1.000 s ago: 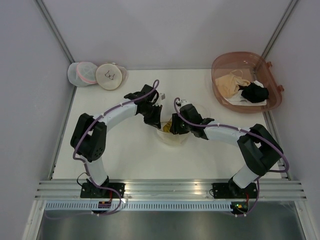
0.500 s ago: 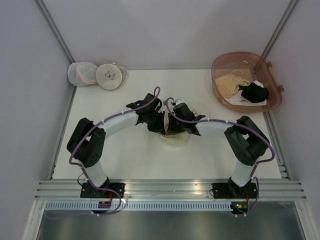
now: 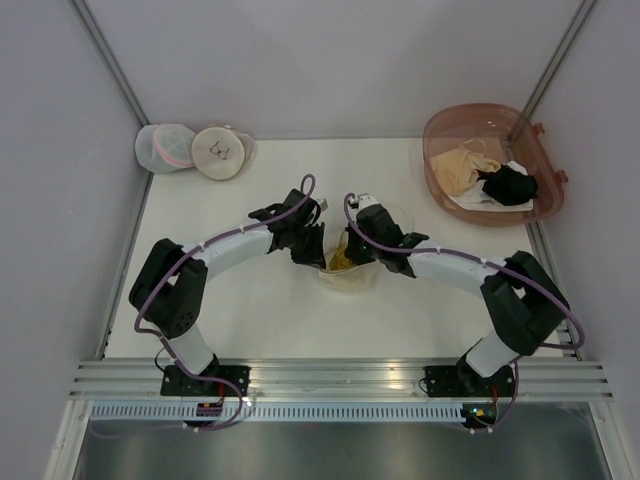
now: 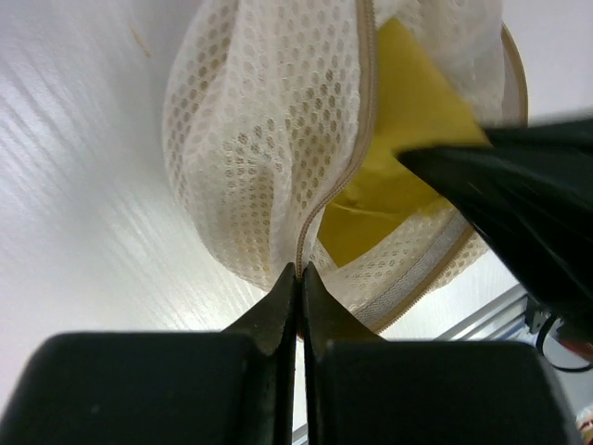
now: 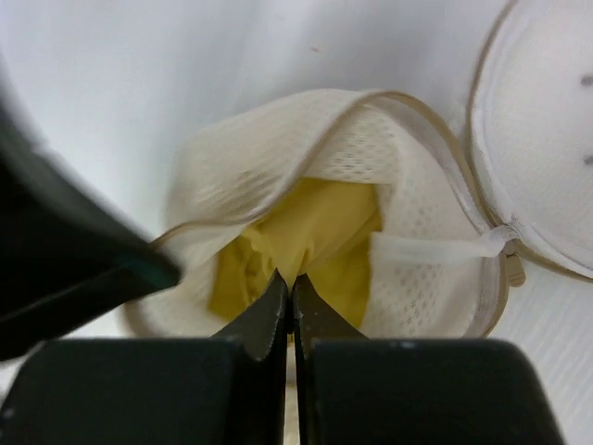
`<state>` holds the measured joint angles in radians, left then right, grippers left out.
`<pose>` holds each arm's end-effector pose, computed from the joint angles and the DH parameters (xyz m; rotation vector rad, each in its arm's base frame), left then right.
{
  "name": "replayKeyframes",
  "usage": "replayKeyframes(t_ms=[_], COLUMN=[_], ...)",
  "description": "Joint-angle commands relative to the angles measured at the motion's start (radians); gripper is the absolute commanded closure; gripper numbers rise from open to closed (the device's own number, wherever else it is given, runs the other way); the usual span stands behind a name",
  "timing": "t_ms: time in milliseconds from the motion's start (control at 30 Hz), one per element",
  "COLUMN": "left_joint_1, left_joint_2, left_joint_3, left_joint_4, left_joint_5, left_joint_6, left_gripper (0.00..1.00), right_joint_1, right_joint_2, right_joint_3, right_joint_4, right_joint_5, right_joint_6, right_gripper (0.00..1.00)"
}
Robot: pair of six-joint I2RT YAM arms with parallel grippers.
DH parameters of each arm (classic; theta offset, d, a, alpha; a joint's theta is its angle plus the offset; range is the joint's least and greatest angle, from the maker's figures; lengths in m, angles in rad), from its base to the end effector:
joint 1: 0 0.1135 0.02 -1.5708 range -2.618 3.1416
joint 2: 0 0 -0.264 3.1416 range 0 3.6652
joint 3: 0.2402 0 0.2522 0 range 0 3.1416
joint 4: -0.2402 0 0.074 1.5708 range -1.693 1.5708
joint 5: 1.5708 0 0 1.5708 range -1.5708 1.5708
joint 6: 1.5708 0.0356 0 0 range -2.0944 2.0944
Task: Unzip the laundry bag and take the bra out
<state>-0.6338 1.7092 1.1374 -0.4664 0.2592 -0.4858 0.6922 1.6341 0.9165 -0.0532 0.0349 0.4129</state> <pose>0.2766 -0.2146 0.1995 0.2998 2.7262 -0.6997 0.2620 0.2156 0.1847 -0.3161 2.3763 0.4963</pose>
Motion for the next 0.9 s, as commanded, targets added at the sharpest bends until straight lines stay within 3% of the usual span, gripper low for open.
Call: replayKeyframes(t_ms=[0,200,467,700,867], left_joint_1=[0.013,0.037,0.039,0.042,0.051], left_joint_2=[-0.051,-0.048,-0.046,-0.057,-0.060], left_joint_3=[-0.007,0.005,-0.005,-0.018,-0.024], left_joint_4=[0.028,0.026,0.029,0.029,0.031], left_joint_5=[-0.075,-0.097,-0.078,-0.072,-0.066], left_joint_6=[-0.045,-0.054,-0.054,-0.053,-0.048], left_gripper=[0.98,0.98,0.98,0.98,0.98], right_joint_1=[0.007,0.006,-0.005,-0.163,-0.207], right_joint_2=[-0.170,-0.368,-0.457,-0.494,-0.507], right_joint_3=[0.001,0.007,0.053,0.085,0.058], right_joint_4=[-0.017,-0.031,0.076,0.366,0.533], right_joint_5=[-0.136,-0.239,-0.085,-0.444,-0.578], right_joint_6=[-0.029,-0.028,-0.005,0.211,0.340], right_gripper=[1.00,1.00,1.00,1.00,1.00])
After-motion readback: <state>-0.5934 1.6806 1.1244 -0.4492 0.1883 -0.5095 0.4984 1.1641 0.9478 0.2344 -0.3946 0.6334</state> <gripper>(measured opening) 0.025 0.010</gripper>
